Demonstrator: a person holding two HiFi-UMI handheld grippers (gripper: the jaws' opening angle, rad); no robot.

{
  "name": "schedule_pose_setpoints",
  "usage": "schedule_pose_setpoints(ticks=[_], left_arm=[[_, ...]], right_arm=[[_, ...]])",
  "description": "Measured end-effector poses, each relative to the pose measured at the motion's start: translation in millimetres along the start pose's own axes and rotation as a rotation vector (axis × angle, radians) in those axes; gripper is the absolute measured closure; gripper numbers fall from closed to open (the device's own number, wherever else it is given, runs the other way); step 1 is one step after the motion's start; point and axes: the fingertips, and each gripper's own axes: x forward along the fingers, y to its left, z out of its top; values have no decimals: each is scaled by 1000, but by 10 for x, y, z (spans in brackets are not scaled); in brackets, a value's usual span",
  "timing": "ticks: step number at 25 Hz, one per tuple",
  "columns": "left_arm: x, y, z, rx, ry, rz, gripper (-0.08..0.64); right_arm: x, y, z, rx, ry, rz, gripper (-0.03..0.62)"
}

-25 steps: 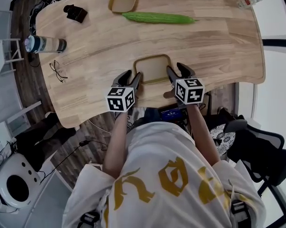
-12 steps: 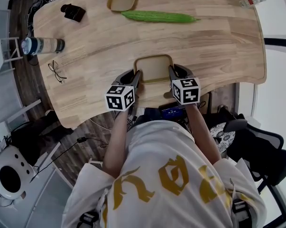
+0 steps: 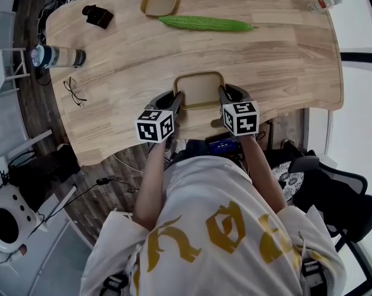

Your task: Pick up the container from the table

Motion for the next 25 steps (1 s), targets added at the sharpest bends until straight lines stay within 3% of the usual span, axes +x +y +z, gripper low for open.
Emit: schedule_pose_setpoints(ticks=[12,16,25], left_arm=[[-241,-207,349,47,-94,-21,494],[-337,-307,434,117,-107,-17,494],[-687,-535,638,157,-205,-27,497]], right_arm=[[-368,54,340,-21,-117,-29,554],[-527,82,416,-40,-153,-61,552],[-885,197,577,-4,-258,-74,554]])
